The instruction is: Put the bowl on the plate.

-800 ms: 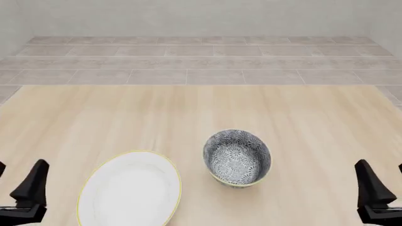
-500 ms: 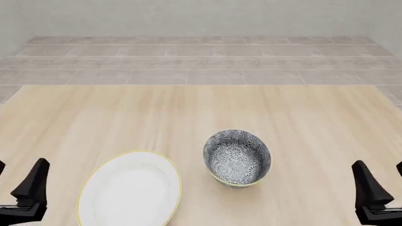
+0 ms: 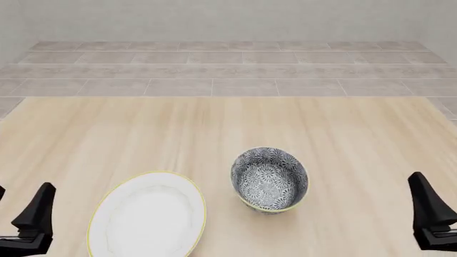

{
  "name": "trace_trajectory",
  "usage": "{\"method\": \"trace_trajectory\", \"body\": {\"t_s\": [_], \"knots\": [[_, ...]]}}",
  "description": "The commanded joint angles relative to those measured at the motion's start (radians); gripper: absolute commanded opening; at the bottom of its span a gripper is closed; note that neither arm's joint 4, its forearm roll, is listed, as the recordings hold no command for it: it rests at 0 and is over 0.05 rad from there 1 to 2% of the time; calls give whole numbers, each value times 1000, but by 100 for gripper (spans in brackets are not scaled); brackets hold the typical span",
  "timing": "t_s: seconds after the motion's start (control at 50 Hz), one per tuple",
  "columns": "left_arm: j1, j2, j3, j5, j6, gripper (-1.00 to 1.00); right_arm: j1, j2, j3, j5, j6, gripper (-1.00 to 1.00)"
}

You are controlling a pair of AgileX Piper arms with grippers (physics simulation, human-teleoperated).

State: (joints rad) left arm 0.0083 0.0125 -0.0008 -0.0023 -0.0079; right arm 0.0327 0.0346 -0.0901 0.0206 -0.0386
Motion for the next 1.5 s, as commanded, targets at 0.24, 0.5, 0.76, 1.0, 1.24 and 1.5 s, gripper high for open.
{"method": "trace_trajectory", "body": {"t_s": [0.24, 0.5, 0.76, 1.0, 1.24, 1.5], "knots": [[3, -11, 0, 14, -5, 100, 11, 178, -113, -40, -44, 100], [6, -12, 1, 19, -7, 100, 53, 282, -165, -70, -62, 100], [4, -12, 1, 21, -9, 100, 100, 368, -246, -73, -76, 100], [6, -11, 0, 25, -13, 100, 155, 473, -316, -90, -94, 100], [5, -12, 1, 20, -13, 100, 202, 557, -379, -74, -91, 100], [2, -12, 1, 22, -13, 100, 235, 625, -453, -38, -96, 100]]}}
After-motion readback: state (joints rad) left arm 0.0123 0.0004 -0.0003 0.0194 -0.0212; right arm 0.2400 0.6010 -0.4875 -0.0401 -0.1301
